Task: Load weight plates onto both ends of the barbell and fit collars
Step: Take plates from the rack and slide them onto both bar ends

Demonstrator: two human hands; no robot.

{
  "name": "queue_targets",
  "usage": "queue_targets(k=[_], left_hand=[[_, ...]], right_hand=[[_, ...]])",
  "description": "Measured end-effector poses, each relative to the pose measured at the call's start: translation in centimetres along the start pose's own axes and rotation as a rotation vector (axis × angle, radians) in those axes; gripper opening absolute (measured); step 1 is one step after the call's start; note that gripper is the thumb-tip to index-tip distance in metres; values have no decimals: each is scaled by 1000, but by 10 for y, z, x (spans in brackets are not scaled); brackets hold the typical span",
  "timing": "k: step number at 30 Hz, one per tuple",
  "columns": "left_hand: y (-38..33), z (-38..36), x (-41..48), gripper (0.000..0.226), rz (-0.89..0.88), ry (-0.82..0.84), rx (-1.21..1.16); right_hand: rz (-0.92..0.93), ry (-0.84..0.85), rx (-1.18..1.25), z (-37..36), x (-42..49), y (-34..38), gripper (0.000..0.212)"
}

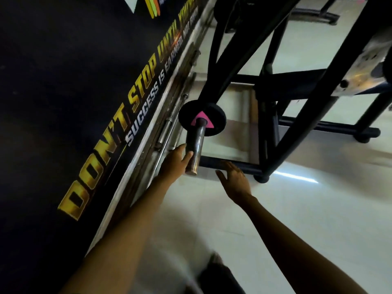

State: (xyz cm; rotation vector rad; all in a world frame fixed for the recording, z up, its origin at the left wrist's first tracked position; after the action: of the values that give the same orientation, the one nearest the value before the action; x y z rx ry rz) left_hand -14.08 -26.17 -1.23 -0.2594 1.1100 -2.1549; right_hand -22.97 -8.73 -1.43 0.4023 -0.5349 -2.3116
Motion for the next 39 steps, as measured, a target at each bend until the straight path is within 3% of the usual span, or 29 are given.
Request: queue_targets(k=[4, 9, 14, 17, 19, 22, 24, 29, 34, 39], left_hand=[[22, -10, 76, 46, 56, 6, -81], [92, -54, 187, 48, 223, -41, -334], [152, -76, 260, 87, 373, -292, -886], [162, -80, 288, 103, 291, -213, -950], [167, -84, 297, 102, 255, -141, -995], [163, -87, 302, 64, 185, -47, -1076], [158, -86, 300, 54, 166, -36, -1136], [148, -82, 283, 50, 129, -68, -1231], [163, -83, 234, 67, 125, -80, -1262], [192, -82, 153, 59, 172, -80, -1257]], right_hand=[[-22, -24, 65, -9, 76, -1, 46], [-99, -113, 303, -50, 198, -19, 76], [-248, -323, 702, -74, 283, -56, 92], [-162, -384, 806, -72, 305, -72, 79], [-113, -379, 839, -69, 311, -77, 63], [-71, -369, 903, -69, 312, -77, 47], [-61, -381, 921, -70, 310, -75, 42], [-97, -391, 966, -71, 293, -73, 34], [-92, -372, 1056, -87, 243, -67, 36], [-130, -320, 1166, -116, 164, -67, 35]])
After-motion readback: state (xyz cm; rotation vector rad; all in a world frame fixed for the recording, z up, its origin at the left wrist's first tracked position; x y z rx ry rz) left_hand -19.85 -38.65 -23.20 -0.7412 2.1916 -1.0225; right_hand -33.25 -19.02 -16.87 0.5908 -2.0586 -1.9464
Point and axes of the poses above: each hand's wrist, its own x-axis towards the middle knuckle, its own z-axis out of the back of the hand, y = z × x, the point moved 6 cm from there along x, towards the middle knuckle, and after that the axes turned 7 degrees about -x, right-handed, at the moved point
